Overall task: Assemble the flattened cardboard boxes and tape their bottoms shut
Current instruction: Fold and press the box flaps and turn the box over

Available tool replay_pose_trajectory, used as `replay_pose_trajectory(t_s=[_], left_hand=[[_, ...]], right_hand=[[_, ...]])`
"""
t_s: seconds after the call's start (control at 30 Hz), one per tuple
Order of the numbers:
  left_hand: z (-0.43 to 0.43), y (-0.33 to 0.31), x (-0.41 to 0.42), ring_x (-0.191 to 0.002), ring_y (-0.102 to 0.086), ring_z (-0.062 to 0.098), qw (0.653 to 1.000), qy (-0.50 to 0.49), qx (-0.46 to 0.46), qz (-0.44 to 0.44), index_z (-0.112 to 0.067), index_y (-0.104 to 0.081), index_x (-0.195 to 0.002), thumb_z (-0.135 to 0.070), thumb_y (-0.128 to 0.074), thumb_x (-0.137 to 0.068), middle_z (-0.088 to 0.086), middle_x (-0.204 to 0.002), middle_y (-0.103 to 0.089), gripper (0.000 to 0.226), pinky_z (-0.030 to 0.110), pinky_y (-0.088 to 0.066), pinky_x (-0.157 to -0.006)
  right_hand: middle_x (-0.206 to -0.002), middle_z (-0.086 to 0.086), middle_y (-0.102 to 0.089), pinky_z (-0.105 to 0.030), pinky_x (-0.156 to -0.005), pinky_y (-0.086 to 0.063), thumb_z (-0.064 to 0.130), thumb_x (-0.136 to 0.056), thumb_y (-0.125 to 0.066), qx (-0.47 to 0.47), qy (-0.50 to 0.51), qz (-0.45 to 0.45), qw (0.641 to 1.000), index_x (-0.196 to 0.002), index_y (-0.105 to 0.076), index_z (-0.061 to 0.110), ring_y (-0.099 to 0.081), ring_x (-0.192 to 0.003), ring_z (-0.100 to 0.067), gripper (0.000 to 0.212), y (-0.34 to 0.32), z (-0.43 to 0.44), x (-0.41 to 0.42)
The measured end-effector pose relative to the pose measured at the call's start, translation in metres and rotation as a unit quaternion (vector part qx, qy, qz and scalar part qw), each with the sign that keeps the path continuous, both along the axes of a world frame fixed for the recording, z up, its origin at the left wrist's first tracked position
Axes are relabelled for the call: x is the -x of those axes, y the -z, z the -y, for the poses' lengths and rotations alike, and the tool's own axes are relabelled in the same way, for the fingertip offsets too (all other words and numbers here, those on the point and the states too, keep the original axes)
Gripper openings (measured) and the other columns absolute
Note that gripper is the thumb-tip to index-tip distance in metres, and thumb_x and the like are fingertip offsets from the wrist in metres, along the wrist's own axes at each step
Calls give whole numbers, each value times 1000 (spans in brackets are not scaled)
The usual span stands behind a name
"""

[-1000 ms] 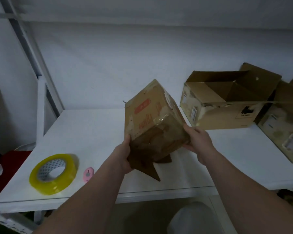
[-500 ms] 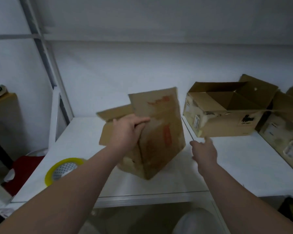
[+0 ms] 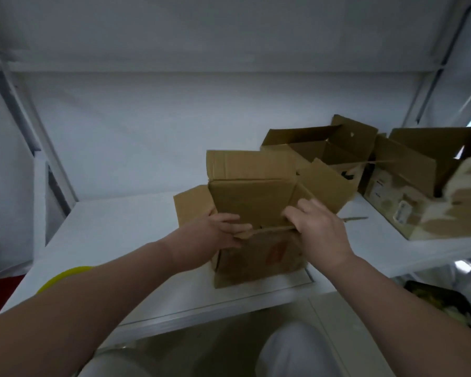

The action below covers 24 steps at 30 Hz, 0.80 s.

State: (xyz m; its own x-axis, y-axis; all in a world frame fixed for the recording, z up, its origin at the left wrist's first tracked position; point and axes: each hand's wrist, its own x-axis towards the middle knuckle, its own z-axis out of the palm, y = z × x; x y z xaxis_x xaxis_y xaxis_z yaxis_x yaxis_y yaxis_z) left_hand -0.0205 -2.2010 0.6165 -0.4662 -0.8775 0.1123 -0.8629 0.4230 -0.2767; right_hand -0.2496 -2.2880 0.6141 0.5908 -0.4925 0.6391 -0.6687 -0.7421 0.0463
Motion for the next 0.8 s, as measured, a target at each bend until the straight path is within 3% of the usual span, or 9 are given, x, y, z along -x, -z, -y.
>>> replay_pose_trajectory(t_s=[0.07, 0.17, 0.3, 0.4, 0.47, 0.53, 0.63, 0.73, 0.8], left_hand=[[11, 4, 15, -144, -18, 13, 997, -44, -60, -4, -35, -43, -141, -7, -42, -98, -20, -156, -18, 51, 29, -14, -116], [26, 10, 45, -143, -17, 10, 991, -35, -88, -96, -38, -28, -148, -11, -40, -100, -18, -156, -16, 56, 23, -15, -115], [43, 23, 61, -138, -33, 14, 985, 41, -66, -156, -24, -48, -140, -14, -47, -99, -5, -150, -36, 43, 29, -23, -117], [39, 27, 60, -100, -65, 18, 974, 105, -25, -198, -13, -73, -96, -8, -51, -85, 3, -106, -68, 25, 35, -56, -85], [30, 26, 56, -83, -67, 13, 977, 102, -20, -184, -19, -69, -80, 2, -52, -74, -5, -88, -69, 28, 25, -57, -68], [19, 20, 56, -79, -63, 6, 979, 88, -33, -182, -27, -64, -82, 2, -56, -72, -11, -85, -65, 32, 19, -55, -65], [18, 18, 54, -72, -62, 6, 984, 89, -41, -150, -29, -60, -83, 2, -66, -75, -10, -82, -63, 32, 20, -54, -58], [24, 17, 58, -76, -65, 14, 991, 91, -53, -88, -27, -59, -93, -4, -64, -82, -4, -87, -64, 25, 27, -56, -62], [30, 14, 70, -91, -64, 17, 995, 75, -44, -45, -27, -59, -108, -14, -55, -92, -1, -101, -63, 21, 30, -56, -76]], right_hand=[[-66, -4, -50, -22, -42, -22, -5, -52, -81, 26, 2, -42, 999, -69, -64, 11, -48, -61, -21, 29, 4, 3, 18], [-65, -3, -49, -17, -42, -8, -3, -52, -82, 28, 36, -86, 995, -68, -62, 13, -47, -59, -20, 30, 7, 9, 46], [-63, -3, -50, -20, -42, -16, 4, -53, -82, 42, 29, -121, 991, -69, -62, 14, -48, -56, -20, 28, 8, 12, 75], [-61, -3, -50, -22, -46, -19, 2, -61, -71, 64, 0, -121, 991, -69, -61, 13, -46, -54, -20, 17, 10, 13, 88], [-61, -3, -50, -23, -46, -19, 5, -70, -53, 90, -39, -126, 987, -69, -59, 14, -45, -53, -19, 11, 14, 14, 94], [-59, -2, -51, -22, -47, -20, 8, -73, -45, 109, -71, -141, 981, -66, -60, 15, -45, -51, -17, 18, 15, 9, 93], [-56, 0, -52, -20, -43, -25, 11, -66, -65, 107, -90, -180, 974, -65, -61, 17, -45, -48, -16, 7, 15, 1, 88], [-56, -1, -53, -22, -39, -33, 11, -59, -72, 92, -87, -193, 973, -67, -62, 16, -47, -48, -18, 14, 14, -2, 92], [-56, -1, -53, -23, -38, -33, 9, -58, -65, 100, -73, -194, 973, -65, -61, 16, -48, -48, -19, 11, 14, -4, 101]])
